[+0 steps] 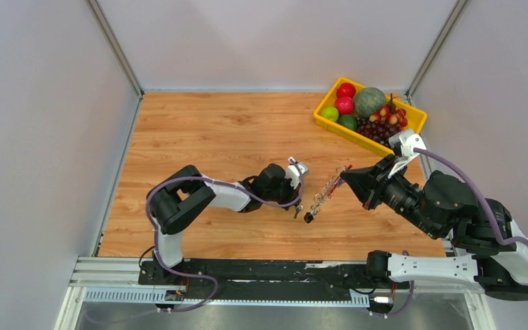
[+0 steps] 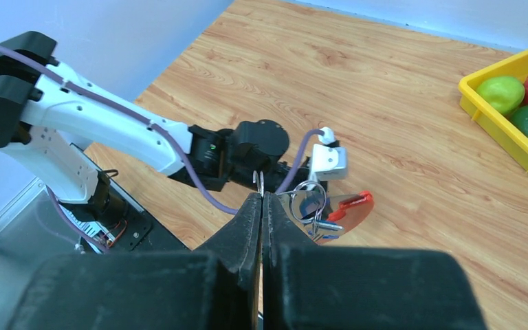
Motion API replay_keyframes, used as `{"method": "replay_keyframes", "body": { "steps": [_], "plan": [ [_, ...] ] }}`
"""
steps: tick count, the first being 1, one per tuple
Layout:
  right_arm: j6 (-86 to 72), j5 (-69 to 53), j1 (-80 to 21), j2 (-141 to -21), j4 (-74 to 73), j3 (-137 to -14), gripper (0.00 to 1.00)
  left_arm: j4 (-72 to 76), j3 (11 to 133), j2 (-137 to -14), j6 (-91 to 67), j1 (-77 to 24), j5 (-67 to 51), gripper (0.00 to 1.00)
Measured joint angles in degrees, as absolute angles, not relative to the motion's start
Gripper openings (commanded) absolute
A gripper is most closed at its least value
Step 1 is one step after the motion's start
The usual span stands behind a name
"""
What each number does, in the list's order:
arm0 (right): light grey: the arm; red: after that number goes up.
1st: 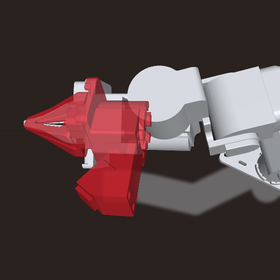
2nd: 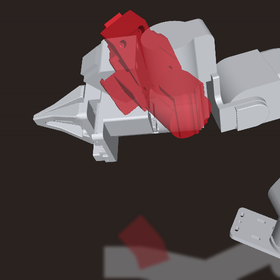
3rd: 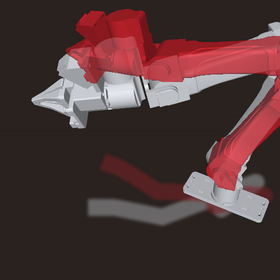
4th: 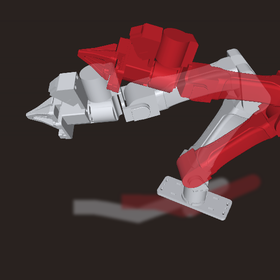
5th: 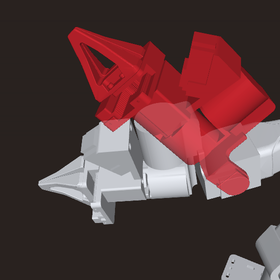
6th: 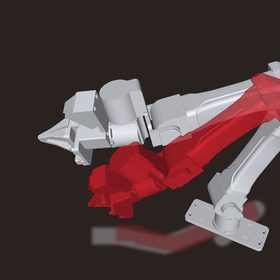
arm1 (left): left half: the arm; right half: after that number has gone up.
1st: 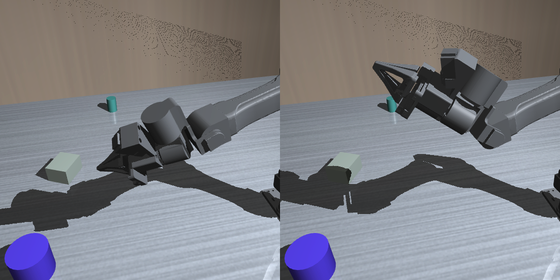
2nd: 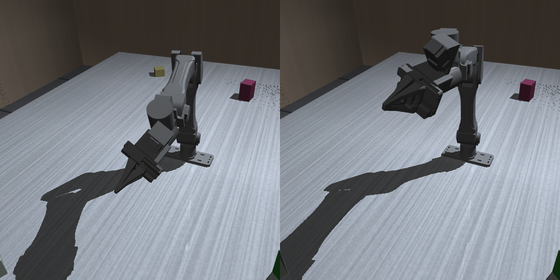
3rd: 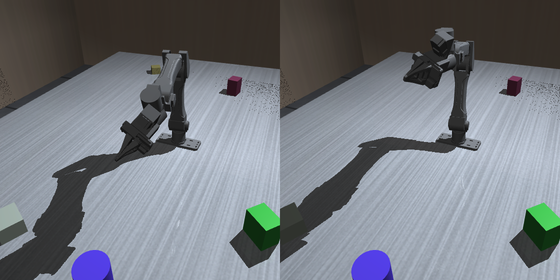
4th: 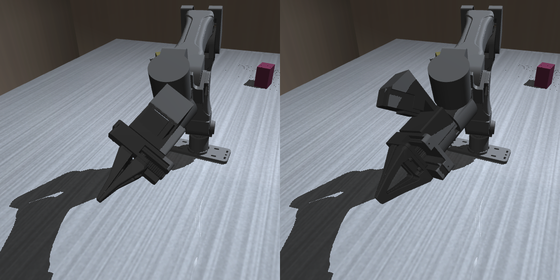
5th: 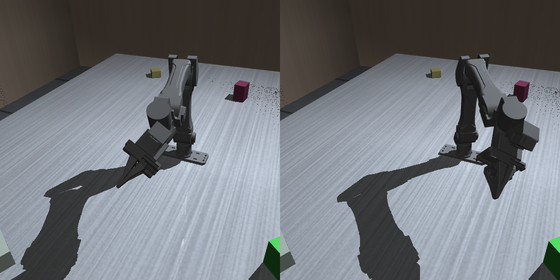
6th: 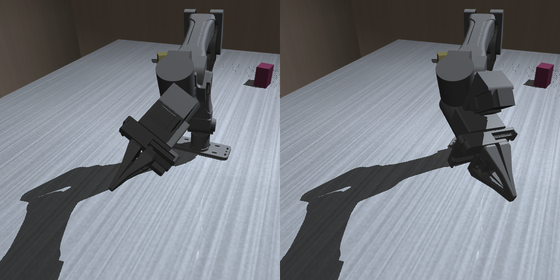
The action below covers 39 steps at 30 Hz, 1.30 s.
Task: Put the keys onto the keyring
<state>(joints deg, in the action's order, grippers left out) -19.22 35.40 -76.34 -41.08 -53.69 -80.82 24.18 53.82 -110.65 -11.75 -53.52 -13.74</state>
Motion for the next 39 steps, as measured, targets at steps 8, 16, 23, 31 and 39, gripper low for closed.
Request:
{"method": "replay_keyframes", "body": {
  "steps": [8, 16, 23, 31, 39],
  "plan": [
    [-19.2, 34.6, -76.3, -41.2, -52.8, -80.5, 0.00, 21.1, 38.8, -96.3, -14.6, -53.3, -10.0, 0.00],
    [-19.1, 33.7, -76.3, -42.4, -51.2, -80.4, 0.00, 12.8, 35.5, -80.7, -14.7, -53.3, -6.9, 0.26],
    [-18.9, 32.5, -76.3, -44.0, -50.2, -80.4, 0.00, 10.5, 37.3, -77.8, -12.7, -53.3, -7.2, 0.41],
    [-18.9, 31.8, -76.3, -45.6, -49.9, -80.4, 0.00, 9.7, 37.3, -82.9, -11.3, -53.3, -7.8, 0.47],
    [-18.4, 31.6, -76.3, -45.8, -49.9, -80.4, 0.00, 10.5, 37.2, -85.7, -9.4, -53.3, -2.8, 0.52]
  ]
}}
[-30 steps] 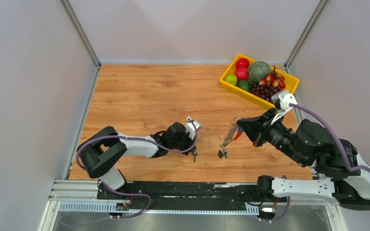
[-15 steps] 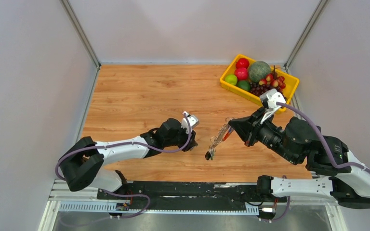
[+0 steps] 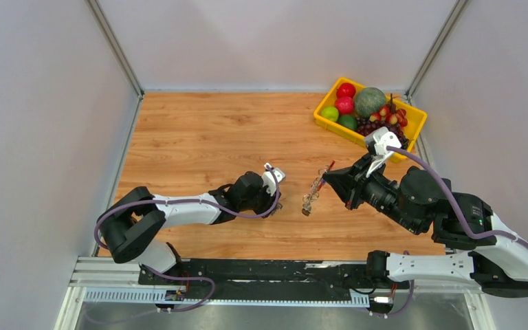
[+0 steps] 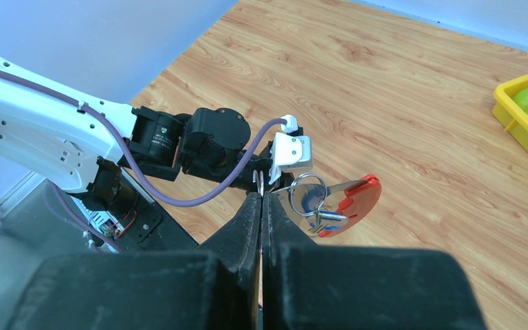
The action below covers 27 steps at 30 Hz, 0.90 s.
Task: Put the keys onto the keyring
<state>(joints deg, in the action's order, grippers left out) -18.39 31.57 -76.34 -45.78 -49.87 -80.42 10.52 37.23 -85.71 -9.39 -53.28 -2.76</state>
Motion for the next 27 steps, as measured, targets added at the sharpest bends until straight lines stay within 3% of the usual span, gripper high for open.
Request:
{"method": "replay_keyframes", "body": {
  "steps": [8, 27],
  "plan": [
    [-17.9, 31.4, -76.3, -45.8, -49.8, -80.4, 0.00, 13.0, 37.3, -86.2, -8.2, -53.3, 1.1, 0.52],
    [-17.8, 31.4, -76.3, -44.9, -49.0, -79.4, 0.00, 19.7, 37.3, -93.5, -6.9, -53.3, -2.7, 0.42]
  ]
}}
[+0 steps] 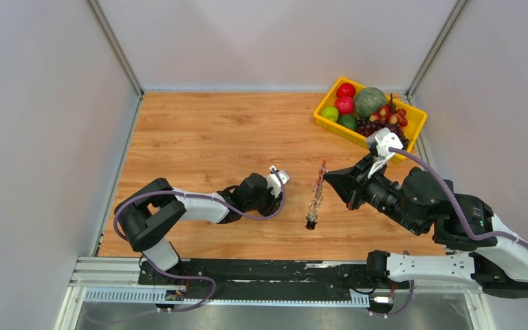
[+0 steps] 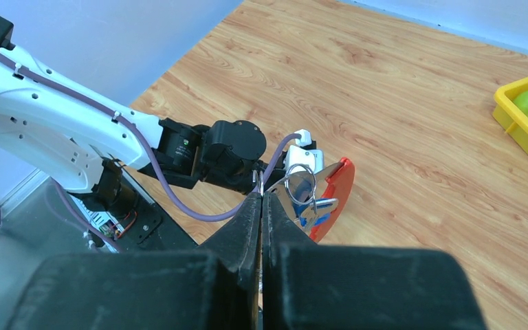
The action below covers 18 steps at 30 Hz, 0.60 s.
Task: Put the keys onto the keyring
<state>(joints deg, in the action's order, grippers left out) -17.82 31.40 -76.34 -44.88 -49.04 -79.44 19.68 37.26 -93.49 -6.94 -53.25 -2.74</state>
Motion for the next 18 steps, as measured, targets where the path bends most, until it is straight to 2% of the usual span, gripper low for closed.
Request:
{"method": "replay_keyframes", "body": {
  "steps": [5, 7, 13, 15, 18],
  "plan": [
    [-17.8, 31.4, -76.3, -44.9, -49.0, -79.4, 0.00, 20.1, 37.3, -93.7, -6.7, -53.3, -3.0, 0.35],
    [-17.8, 31.4, -76.3, -44.9, -49.0, -79.4, 0.00, 20.3, 37.3, -93.7, -6.6, -53.3, -3.0, 0.25],
    [-17.8, 31.4, -76.3, -44.9, -49.0, -79.3, 0.00, 20.5, 37.3, -93.7, -6.0, -53.3, -2.9, 0.04],
    [-17.8, 31.4, -76.3, -44.9, -49.0, -79.0, 0.00, 20.6, 37.3, -93.7, -5.8, -53.3, -2.7, 0.00],
    [-17.8, 31.3, -76.3, -45.0, -49.0, -78.7, 0.00, 20.8, 37.3, -93.7, -5.8, -53.3, -2.7, 0.00]
  ]
}}
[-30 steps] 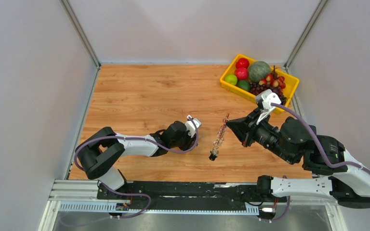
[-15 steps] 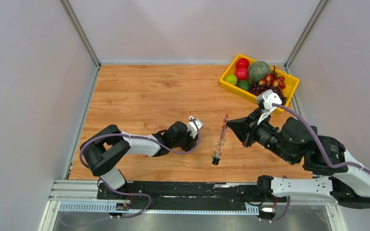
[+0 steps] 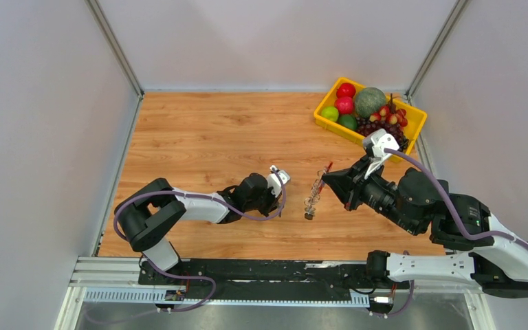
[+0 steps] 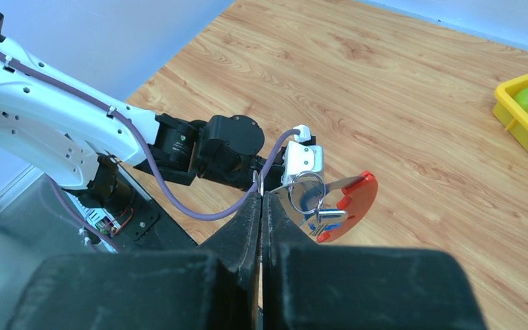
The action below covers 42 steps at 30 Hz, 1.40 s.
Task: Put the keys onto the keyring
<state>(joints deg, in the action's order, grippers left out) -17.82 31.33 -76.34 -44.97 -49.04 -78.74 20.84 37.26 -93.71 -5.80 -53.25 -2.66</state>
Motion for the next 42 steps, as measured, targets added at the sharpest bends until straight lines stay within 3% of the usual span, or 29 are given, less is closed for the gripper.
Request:
{"method": "replay_keyframes", "body": {
  "steps": [8, 23, 42],
  "plan": [
    [-17.5, 30.6, -76.3, -45.3, -49.0, -78.7, 0.00, 20.7, 35.8, -88.7, -5.8, -53.2, -2.7, 0.00],
    [-12.6, 22.9, -76.3, -48.2, -49.1, -80.9, 0.00, 14.5, 35.7, -61.5, -7.8, -53.2, -11.4, 0.00],
    [-6.0, 17.4, -76.3, -51.4, -49.0, -81.1, 0.00, 5.3, 45.1, -48.1, -11.2, -53.2, -27.2, 0.00]
  ]
}}
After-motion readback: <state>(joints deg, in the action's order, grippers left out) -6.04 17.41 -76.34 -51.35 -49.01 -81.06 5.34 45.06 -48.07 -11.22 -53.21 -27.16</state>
